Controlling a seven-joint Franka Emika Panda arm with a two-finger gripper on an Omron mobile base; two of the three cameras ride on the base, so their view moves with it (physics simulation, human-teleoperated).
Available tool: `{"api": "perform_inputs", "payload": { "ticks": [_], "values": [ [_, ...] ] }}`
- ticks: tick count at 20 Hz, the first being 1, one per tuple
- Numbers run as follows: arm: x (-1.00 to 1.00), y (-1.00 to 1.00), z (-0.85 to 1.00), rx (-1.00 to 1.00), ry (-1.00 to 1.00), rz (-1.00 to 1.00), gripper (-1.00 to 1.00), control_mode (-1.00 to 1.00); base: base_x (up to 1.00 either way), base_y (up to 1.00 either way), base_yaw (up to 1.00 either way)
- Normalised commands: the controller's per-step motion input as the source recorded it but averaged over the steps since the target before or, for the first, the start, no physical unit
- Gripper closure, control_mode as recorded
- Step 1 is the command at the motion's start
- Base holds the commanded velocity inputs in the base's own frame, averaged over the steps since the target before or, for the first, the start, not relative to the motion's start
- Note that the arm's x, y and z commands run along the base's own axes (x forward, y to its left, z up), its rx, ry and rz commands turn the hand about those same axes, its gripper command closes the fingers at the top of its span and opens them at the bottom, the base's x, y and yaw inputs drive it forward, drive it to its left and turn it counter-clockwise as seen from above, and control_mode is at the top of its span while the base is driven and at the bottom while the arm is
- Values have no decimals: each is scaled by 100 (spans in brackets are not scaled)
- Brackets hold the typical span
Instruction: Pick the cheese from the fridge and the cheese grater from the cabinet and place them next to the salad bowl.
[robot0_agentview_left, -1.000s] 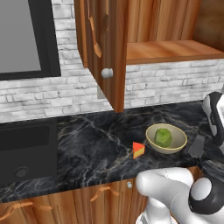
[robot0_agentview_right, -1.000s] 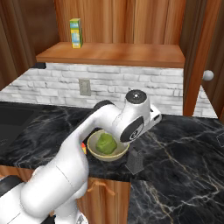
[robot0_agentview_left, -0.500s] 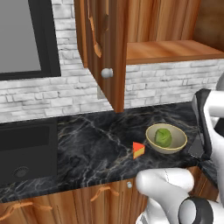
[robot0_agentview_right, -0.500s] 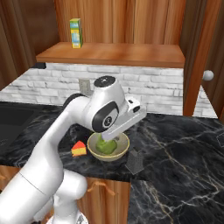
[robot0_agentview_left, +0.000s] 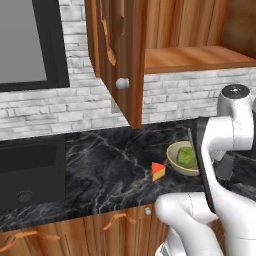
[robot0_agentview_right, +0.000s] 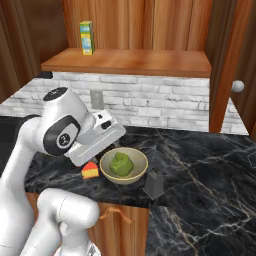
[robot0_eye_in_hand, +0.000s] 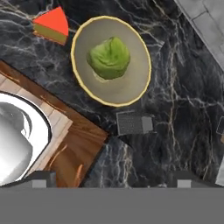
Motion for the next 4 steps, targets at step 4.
{"api": "perform_inputs", "payload": {
  "ticks": [4],
  "values": [
    [-45, 67, 0, 18, -10, -22, -100, -100, 0, 0, 0]
  ]
}}
